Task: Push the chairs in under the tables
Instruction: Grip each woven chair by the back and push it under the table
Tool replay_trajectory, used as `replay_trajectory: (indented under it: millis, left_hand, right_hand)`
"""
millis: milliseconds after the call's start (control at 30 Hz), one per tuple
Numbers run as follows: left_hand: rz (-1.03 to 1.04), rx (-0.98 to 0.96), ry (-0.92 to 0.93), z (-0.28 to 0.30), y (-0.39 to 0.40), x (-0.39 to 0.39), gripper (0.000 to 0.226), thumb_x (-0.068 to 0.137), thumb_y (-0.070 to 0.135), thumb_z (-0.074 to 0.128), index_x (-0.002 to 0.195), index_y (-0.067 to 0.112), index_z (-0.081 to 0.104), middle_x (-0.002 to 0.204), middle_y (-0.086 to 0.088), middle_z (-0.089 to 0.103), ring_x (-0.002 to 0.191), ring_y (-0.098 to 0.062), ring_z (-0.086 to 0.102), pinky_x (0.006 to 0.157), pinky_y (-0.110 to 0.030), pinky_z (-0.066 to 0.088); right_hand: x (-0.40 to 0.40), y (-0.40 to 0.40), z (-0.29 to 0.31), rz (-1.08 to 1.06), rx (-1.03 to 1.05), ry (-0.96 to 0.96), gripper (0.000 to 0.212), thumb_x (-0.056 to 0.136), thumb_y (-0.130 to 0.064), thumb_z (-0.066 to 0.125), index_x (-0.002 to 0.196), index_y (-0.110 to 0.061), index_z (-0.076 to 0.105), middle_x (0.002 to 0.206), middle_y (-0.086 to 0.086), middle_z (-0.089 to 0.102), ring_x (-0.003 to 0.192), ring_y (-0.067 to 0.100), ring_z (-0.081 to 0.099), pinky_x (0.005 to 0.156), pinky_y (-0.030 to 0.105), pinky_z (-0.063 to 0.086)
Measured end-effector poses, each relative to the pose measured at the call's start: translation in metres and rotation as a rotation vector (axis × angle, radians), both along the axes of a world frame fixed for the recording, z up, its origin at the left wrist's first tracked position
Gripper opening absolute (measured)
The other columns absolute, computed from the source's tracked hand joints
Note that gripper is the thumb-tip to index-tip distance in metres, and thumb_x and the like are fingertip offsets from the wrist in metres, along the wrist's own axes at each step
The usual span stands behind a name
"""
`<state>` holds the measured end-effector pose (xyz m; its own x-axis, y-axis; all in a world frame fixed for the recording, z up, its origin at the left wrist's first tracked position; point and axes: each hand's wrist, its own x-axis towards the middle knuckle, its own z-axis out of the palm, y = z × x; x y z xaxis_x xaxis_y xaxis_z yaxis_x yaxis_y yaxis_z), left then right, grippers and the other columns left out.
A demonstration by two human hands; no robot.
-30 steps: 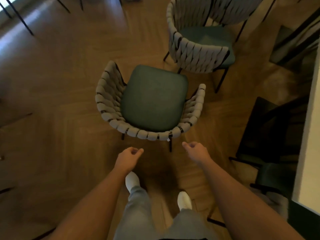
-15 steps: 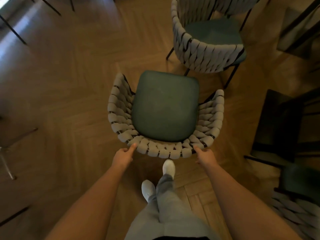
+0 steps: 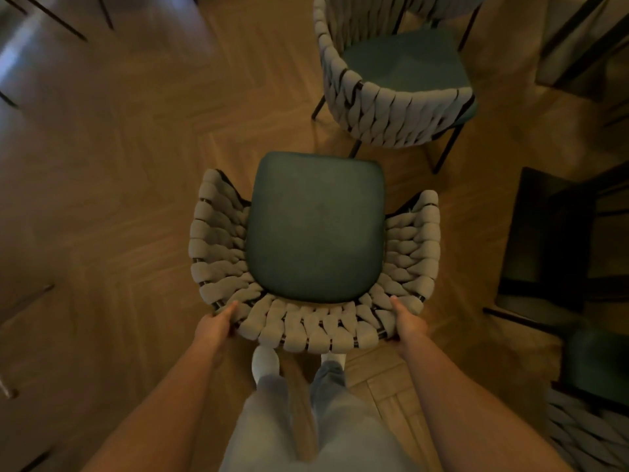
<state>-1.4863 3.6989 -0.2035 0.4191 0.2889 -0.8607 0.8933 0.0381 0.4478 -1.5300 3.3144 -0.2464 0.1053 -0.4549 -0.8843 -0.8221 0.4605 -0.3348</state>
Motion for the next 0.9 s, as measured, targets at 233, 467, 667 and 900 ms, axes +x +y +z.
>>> replay_trajectory:
  millis: [233,467,667,900]
  left_hand:
    - [0.141,-0.137,-0.068,-0.018,0.016,0.034,0.047,0.090,0.019,0.078,0.132,0.016,0.059,0.124,-0.012,0.071,0.110,-0.031,0.069,0.099,-0.055,0.055]
    - [0.062,-0.175,-0.098,-0.016,0.012,0.044,0.042,0.095,-0.007,0.061,0.128,0.019,0.062,0.125,-0.013,0.067,0.111,-0.033,0.066,0.096,-0.055,0.055]
    - [0.041,-0.163,-0.077,-0.011,0.012,0.047,0.052,0.094,-0.010,0.060,0.141,0.013,0.055,0.130,-0.015,0.065,0.119,-0.036,0.063,0.103,-0.059,0.051]
    - [-0.099,-0.116,-0.092,-0.011,-0.002,0.056,0.059,0.090,-0.010,0.063,0.141,0.016,0.055,0.131,-0.015,0.066,0.117,-0.036,0.065,0.099,-0.060,0.054]
  right_hand:
    - [0.010,0.020,0.011,-0.015,-0.220,0.113,0.086,0.076,-0.063,0.076,0.137,-0.008,0.053,0.129,0.017,0.062,0.112,0.040,0.061,0.098,0.053,0.053]
    - [0.013,0.030,0.030,0.043,-0.329,0.112,0.069,0.089,-0.051,0.072,0.134,-0.001,0.055,0.131,0.022,0.061,0.116,0.042,0.059,0.098,0.047,0.051]
    - [-0.001,0.037,0.037,0.014,-0.313,0.098,0.065,0.093,-0.048,0.068,0.135,0.000,0.056,0.131,0.024,0.061,0.116,0.042,0.059,0.090,0.040,0.048]
    - [-0.035,0.039,0.043,-0.113,-0.306,0.125,0.065,0.093,-0.053,0.066,0.134,-0.003,0.057,0.129,0.021,0.062,0.114,0.041,0.060,0.092,0.041,0.049]
